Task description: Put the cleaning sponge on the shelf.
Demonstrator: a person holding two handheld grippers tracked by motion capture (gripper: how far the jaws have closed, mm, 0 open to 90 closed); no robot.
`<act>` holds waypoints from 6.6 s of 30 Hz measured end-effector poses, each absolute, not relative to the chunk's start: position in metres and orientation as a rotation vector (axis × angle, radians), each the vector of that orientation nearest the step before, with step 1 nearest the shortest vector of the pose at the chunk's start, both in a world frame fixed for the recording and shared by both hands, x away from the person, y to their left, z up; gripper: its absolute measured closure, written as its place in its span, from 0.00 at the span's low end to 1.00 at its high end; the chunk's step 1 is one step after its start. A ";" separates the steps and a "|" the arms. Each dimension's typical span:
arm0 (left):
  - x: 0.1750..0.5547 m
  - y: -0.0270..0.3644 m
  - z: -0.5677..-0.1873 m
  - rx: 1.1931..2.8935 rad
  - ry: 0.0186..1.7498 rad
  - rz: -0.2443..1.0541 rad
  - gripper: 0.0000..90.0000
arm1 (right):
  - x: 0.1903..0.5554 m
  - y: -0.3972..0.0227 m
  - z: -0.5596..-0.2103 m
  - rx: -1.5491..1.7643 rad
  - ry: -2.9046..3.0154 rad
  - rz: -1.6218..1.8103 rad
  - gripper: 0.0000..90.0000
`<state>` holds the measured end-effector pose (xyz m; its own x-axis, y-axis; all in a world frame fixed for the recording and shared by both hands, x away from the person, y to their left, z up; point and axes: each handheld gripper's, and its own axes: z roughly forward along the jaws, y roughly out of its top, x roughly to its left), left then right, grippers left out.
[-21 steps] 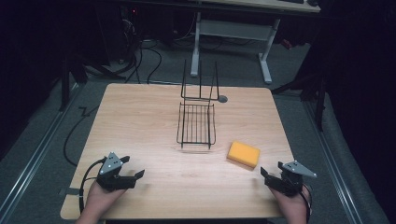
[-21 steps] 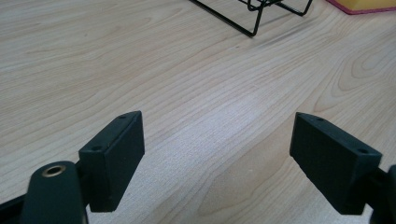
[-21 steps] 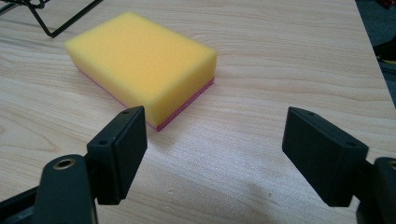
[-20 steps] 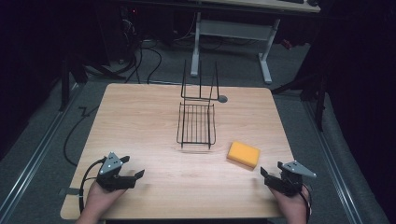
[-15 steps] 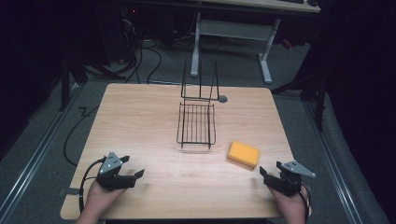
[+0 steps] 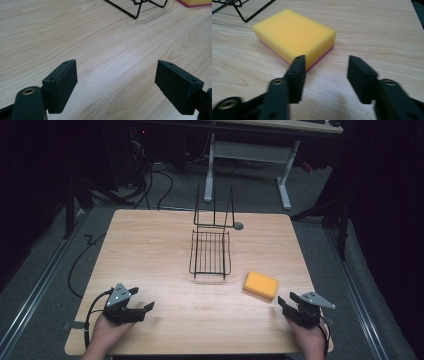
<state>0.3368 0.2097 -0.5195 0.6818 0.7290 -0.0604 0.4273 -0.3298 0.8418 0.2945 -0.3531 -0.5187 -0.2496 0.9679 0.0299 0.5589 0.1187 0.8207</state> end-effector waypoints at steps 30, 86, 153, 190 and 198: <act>0.331 0.219 -0.520 1.966 0.917 0.427 0.21 | 0.317 -0.345 -0.528 1.479 1.967 0.925 0.96; 0.337 0.211 -0.519 1.969 0.884 0.412 0.21 | 0.313 -0.293 -0.510 1.346 1.975 1.082 0.20; 0.337 0.210 -0.520 1.984 0.878 0.405 0.21 | 0.323 -0.284 -0.508 1.355 2.010 1.006 0.28; 0.336 0.215 -0.519 1.961 0.888 0.405 0.21 | 0.343 -0.258 -0.476 1.275 1.964 1.042 0.28; 0.335 0.215 -0.518 1.956 0.884 0.405 0.21 | 0.352 -0.247 -0.471 1.269 1.966 1.055 0.29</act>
